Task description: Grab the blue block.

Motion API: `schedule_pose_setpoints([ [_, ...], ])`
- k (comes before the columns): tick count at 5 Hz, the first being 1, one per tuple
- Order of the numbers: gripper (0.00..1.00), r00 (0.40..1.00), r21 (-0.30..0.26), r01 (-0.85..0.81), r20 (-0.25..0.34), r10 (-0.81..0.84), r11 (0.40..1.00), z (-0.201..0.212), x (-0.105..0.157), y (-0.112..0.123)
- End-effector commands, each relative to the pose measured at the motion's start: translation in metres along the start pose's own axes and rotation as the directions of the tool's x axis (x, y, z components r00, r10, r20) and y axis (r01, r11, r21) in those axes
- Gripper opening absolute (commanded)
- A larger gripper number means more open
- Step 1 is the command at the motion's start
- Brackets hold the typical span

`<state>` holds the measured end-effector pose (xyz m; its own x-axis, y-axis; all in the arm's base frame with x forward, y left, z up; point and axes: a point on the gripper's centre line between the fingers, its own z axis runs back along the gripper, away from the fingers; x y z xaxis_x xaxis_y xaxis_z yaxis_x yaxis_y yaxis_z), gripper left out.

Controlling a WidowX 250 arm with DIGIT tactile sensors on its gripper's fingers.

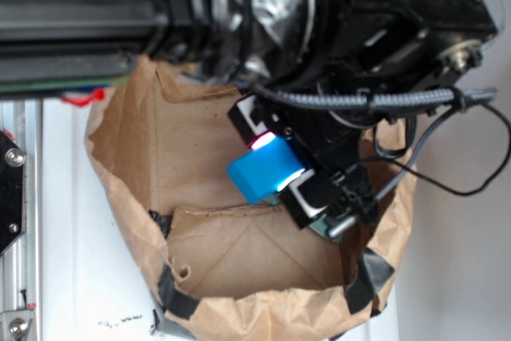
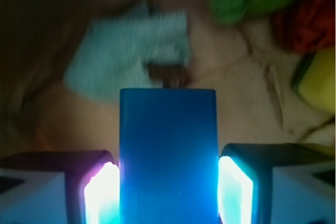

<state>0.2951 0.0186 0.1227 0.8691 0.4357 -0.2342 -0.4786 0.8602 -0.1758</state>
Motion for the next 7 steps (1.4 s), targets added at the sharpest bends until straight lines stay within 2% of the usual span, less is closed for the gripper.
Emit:
schedule_pose_setpoints([
  [1, 0.00, 0.976, -0.213, 0.194, 0.141, -0.167, 0.957, 0.094, -0.035, 0.016],
  [2, 0.00, 0.955, -0.256, 0.261, 0.211, -0.210, 0.931, 0.107, -0.045, 0.012],
  [3, 0.00, 0.941, -0.253, 0.284, 0.258, -0.219, 0.925, 0.104, -0.050, 0.009],
  [4, 0.00, 0.917, -0.191, 0.294, 0.332, -0.220, 0.937, 0.090, -0.051, 0.002],
  [5, 0.00, 0.869, -0.095, 0.289, 0.444, -0.220, 0.953, 0.081, -0.049, -0.001],
  [7, 0.00, 0.854, -0.055, 0.269, 0.476, -0.211, 0.962, 0.078, -0.051, -0.004],
])
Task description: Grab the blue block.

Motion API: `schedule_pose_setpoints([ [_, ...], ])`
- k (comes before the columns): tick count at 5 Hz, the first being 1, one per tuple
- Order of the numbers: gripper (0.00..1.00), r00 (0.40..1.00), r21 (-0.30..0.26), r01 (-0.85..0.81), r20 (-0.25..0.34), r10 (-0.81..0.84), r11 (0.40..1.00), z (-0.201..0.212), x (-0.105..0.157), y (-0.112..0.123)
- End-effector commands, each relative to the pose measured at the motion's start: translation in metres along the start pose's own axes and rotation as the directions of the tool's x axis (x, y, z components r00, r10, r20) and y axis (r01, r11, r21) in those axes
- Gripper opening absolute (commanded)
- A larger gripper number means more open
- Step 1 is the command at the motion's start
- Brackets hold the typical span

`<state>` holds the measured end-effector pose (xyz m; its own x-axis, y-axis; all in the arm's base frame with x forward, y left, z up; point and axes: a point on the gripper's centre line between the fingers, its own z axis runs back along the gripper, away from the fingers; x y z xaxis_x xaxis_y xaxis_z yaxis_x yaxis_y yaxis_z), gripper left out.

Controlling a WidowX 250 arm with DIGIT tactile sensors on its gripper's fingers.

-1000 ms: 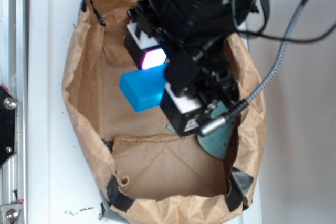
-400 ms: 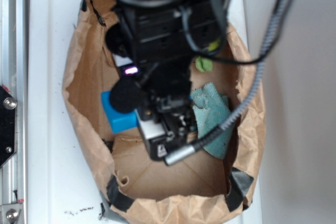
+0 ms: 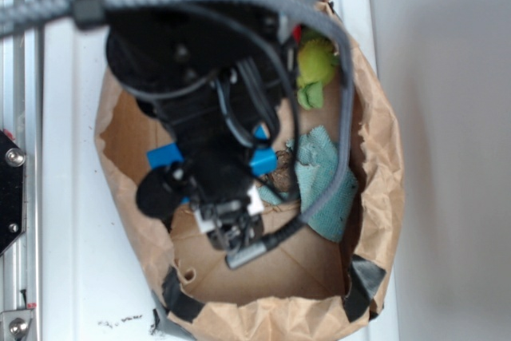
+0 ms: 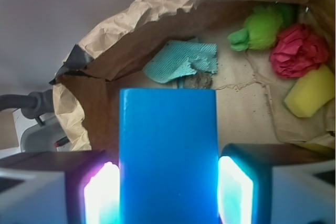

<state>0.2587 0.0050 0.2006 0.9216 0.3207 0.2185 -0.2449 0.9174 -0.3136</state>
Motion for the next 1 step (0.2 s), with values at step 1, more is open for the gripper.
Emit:
schedule_pose_setpoints([
  [1, 0.00, 0.996, 0.038, 0.007, 0.086, -0.011, 0.999, 0.0080, 0.0106, 0.0021],
])
